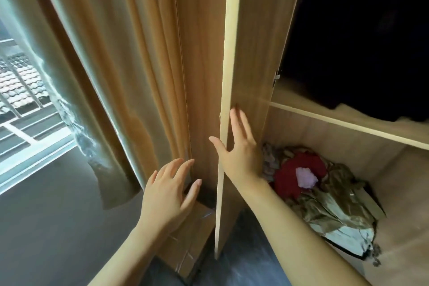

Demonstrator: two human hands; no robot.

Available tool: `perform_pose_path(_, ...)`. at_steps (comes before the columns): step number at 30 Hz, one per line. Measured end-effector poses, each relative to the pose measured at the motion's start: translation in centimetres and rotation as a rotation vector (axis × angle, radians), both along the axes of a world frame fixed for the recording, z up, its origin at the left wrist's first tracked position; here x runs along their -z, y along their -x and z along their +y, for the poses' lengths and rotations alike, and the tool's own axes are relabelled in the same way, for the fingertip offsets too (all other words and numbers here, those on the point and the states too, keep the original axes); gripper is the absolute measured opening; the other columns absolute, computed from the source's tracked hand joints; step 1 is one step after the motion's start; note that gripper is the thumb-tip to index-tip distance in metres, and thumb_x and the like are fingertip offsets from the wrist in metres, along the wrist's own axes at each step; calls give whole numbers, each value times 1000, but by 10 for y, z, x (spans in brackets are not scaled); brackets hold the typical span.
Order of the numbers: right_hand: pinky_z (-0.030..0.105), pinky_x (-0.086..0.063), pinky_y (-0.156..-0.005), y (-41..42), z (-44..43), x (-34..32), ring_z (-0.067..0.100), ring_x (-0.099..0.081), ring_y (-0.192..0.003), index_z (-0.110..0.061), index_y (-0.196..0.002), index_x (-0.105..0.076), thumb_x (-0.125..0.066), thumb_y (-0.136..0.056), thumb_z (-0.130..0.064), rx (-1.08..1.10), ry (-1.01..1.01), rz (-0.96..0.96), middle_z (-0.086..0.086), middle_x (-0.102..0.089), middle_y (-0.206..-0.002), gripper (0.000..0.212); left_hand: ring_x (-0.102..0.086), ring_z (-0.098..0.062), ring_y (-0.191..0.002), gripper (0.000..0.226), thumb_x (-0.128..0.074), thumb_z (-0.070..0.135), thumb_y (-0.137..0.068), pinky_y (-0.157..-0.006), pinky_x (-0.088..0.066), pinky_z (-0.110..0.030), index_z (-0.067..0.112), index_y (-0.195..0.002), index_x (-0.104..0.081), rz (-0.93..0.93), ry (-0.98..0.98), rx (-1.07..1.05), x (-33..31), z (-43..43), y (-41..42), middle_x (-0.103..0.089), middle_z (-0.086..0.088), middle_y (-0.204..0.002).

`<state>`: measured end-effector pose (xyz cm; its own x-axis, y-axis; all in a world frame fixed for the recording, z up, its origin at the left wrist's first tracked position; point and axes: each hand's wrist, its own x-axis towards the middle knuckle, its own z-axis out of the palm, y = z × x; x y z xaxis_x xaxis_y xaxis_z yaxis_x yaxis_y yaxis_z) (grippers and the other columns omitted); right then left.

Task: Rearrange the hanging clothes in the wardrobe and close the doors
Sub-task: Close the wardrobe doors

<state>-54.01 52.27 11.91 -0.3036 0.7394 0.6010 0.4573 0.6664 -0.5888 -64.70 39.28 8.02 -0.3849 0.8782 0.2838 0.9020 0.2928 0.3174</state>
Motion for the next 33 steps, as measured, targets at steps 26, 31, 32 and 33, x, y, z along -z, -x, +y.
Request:
perform_pose_path(26, 11, -49, -83, -234, 86, 12, 12, -58, -103, -7, -138, -39, -64, -82, 8, 332, -57, 337, 0, -50, -117, 63, -47, -27, -127, 56, -28, 57, -92, -104, -36, -46, 28, -138, -42, 119, -172, 555, -65, 187, -114, -45, -3, -143)
perform_pose_path(31, 18, -52, -82, -299, 159, 10, 4, -61, -97, -28, -136, -40, -64, -83, 6, 341, 21, 403, -7, -55, -111, 68, -25, -28, -141, 56, -30, 55, -93, -107, -32, -53, 30, -143, -35, 191, -279, 688, -71, 274, -184, -29, -3, -153)
perform_pose_path(32, 19, -53, -83, -310, 175, 11, 5, -62, -97, -26, -137, -41, -64, -82, 7, 324, 17, 393, -7, -57, -110, 68, -23, -28, -142, 55, -31, 54, -93, -107, -31, -55, 30, -142, -35, 216, -318, 698, -73, 293, -195, -27, -3, -154)
perform_pose_path(33, 19, -53, -82, -320, 191, 12, 5, -62, -97, -24, -137, -42, -65, -81, 7, 310, 11, 376, -8, -57, -109, 68, -22, -28, -142, 55, -33, 53, -93, -108, -29, -55, 29, -142, -36, 239, -361, 700, -76, 312, -205, -26, -4, -155)
